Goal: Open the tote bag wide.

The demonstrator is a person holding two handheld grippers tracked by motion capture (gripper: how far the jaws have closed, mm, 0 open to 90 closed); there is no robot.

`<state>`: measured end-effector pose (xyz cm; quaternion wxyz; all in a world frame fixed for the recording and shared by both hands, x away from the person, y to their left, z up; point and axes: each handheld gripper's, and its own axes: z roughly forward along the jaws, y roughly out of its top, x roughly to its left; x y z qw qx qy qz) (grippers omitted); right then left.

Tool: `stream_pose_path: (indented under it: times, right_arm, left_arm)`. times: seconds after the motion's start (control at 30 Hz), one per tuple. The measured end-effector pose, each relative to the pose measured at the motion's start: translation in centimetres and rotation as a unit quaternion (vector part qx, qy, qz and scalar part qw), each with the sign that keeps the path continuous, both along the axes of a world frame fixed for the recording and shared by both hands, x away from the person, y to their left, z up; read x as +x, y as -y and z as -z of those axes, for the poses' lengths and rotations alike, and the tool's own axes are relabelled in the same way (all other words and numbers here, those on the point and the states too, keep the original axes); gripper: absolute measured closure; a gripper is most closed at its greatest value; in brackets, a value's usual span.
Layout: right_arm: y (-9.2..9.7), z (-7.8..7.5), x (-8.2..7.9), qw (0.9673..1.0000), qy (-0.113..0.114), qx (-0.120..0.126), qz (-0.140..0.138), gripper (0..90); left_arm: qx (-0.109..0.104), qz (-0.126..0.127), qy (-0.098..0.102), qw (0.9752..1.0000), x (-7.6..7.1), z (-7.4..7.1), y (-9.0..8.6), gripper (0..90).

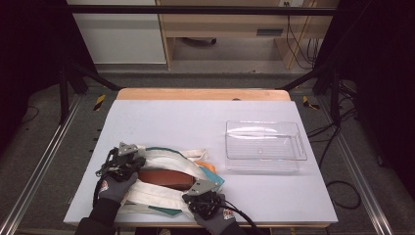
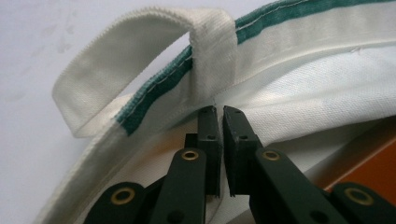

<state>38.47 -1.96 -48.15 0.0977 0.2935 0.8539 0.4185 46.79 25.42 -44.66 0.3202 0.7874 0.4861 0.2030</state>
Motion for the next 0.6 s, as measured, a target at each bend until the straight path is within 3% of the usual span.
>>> stream_pose_path:
  times: [0.1, 0.27, 0.37, 0.53, 0.6]
  right_arm:
    - [0.0, 0.1, -0.1, 1.0000, 0.005, 0.002, 0.003, 90.0]
    - [0.1, -0.4, 0.1, 1.0000, 0.006, 0.003, 0.002, 88.9]
    - [0.5, -1.8, 0.1, 0.9997, 0.010, 0.024, -0.001, 86.6]
    - [1.4, -4.8, 0.1, 0.9972, 0.046, 0.058, -0.001, 90.0]
    - [1.8, -5.7, 0.5, 0.9963, 0.056, 0.066, 0.006, 90.0]
  left_arm:
    - [-0.006, -0.003, 0.001, 1.0000, -0.1, 0.0, -0.1, 83.6]
    - [-0.039, 0.002, 0.019, 0.9991, -0.8, -0.5, -0.7, 75.3]
    - [-0.053, 0.004, 0.033, 0.9980, -1.9, -1.3, -1.2, 71.4]
    - [-0.066, 0.012, 0.061, 0.9958, -3.9, -3.0, -1.4, 67.7]
    - [-0.060, 0.020, 0.071, 0.9954, -4.8, -3.6, -1.2, 68.9]
